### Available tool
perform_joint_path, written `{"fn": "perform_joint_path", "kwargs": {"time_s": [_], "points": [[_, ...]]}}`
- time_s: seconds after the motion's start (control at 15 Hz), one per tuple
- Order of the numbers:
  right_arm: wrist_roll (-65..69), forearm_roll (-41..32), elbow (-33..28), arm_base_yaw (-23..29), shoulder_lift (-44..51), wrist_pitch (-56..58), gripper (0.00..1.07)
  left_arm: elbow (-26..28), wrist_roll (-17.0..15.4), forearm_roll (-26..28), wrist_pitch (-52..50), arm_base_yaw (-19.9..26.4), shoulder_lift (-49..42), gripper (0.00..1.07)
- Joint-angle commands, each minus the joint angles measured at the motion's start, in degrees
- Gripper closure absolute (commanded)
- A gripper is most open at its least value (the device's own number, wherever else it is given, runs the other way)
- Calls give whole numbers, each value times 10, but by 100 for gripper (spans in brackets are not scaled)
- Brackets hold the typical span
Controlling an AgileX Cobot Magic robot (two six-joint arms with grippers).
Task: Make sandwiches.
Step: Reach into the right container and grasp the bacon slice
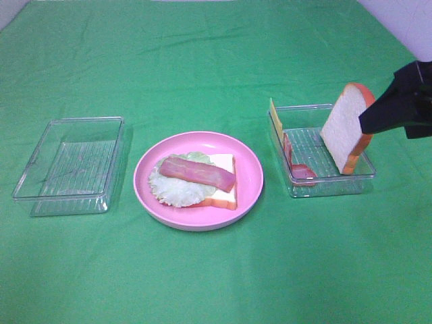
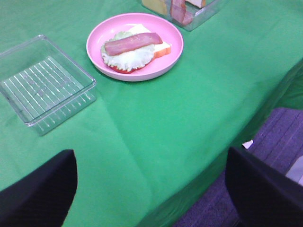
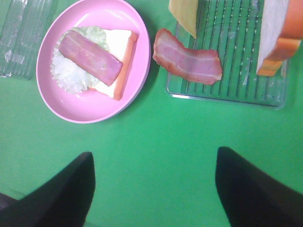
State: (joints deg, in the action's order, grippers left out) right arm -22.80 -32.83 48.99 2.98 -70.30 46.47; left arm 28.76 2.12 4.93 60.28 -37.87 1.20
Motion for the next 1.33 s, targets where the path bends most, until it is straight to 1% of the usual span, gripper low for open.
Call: {"fn": "perform_joint_path", "kwargs": {"time_s": [0.07, 0.2, 0.27, 0.33, 0.4, 0.47, 0.6, 0.67, 0.73, 0.87, 1.2, 1.33], "points": [[-10, -3, 52, -2, -54, 18, 39, -2, -5, -2, -2, -1, -29, 26], [-10, -3, 85, -1, -91, 19, 39, -2, -5, -2, -2, -1, -27, 26], [0, 2, 101, 12, -108, 23, 39, -2, -5, -2, -2, -1, -29, 26], [16, 19, 117, 30, -123, 23, 39, -2, -5, -2, -2, -1, -29, 26], [44, 45, 136, 65, -144, 23, 39, -2, -5, -2, -2, -1, -29, 26], [61, 58, 142, 80, -153, 23, 39, -2, -5, -2, -2, -1, -29, 26], [156, 129, 193, 139, -209, 38, 39, -2, -5, -2, -3, -1, -29, 26], [194, 159, 223, 156, -238, 56, 39, -2, -5, -1, -3, -1, -29, 26], [253, 191, 278, 166, -300, 96, 39, -2, -4, 1, -3, -1, -29, 26], [260, 197, 316, 166, -352, 101, 39, -2, -4, 2, -3, -1, -28, 26], [260, 204, 369, 166, -443, 90, 40, -2, -4, 2, -3, -1, -28, 26], [260, 203, 375, 166, -465, 88, 47, -2, -4, 2, -3, -1, -28, 26]]}}
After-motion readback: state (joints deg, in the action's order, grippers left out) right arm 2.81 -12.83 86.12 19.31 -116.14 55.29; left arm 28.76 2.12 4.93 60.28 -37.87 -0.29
